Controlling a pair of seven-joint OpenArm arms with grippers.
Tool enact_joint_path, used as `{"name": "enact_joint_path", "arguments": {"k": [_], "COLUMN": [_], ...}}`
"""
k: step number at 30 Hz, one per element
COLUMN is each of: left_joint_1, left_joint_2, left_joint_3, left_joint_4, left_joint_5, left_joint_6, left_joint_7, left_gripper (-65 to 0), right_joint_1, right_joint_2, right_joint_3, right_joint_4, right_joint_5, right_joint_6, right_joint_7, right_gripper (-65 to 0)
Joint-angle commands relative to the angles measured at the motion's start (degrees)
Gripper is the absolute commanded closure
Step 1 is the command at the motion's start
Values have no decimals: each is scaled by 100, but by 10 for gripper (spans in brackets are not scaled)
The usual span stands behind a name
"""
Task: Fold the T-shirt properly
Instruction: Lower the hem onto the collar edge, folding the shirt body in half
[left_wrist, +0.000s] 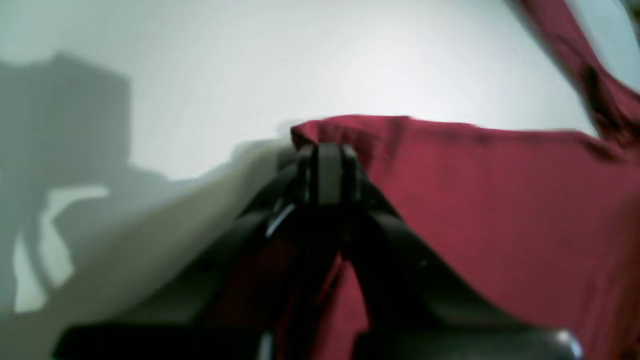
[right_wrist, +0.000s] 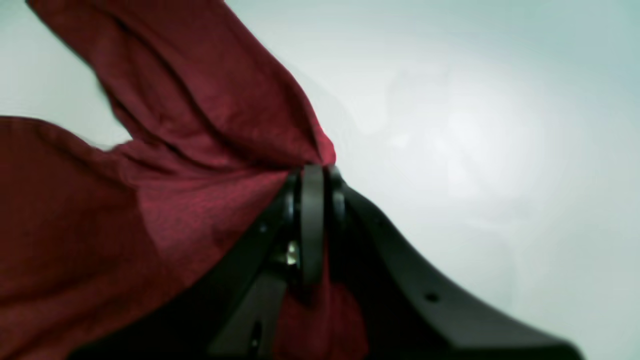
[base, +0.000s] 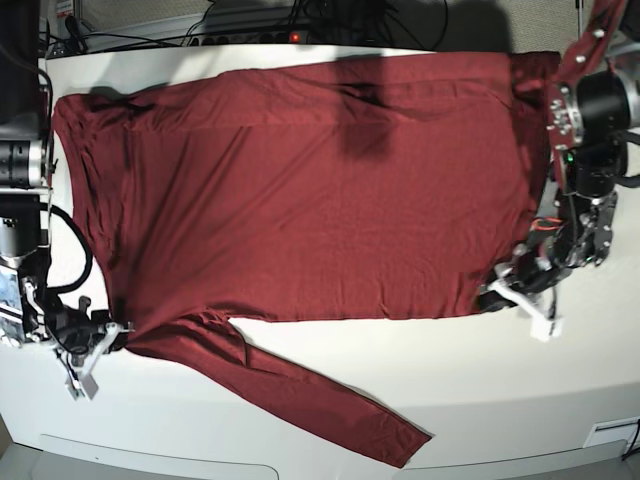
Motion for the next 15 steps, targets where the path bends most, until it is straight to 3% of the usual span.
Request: {"name": "enact_joint_path", "arguments": {"k": [1, 8, 15], "left_joint_1": [-90, 813, 1963], "left_joint_2": [-122, -317, -518], "left_joint_3": [-22, -33, -37], "left_joint_4": [317, 1810, 3414], "left_joint_5": [-295, -1165, -1843], "left_joint_6": [-56, -56, -56], "left_joint_7": [-59, 264, 579], "left_gripper": [0, 0, 0], "right_joint_1": [229, -107, -1320], "right_joint_2": [109, 433, 839], "right_joint_3": [28, 44, 44], "right_joint_4": [234, 1388, 2833], "right_joint_5": [214, 1075, 1357], "right_joint_6": [25, 25, 25], "right_joint_7": [15, -492, -651], "right_gripper": [0, 0, 0]}}
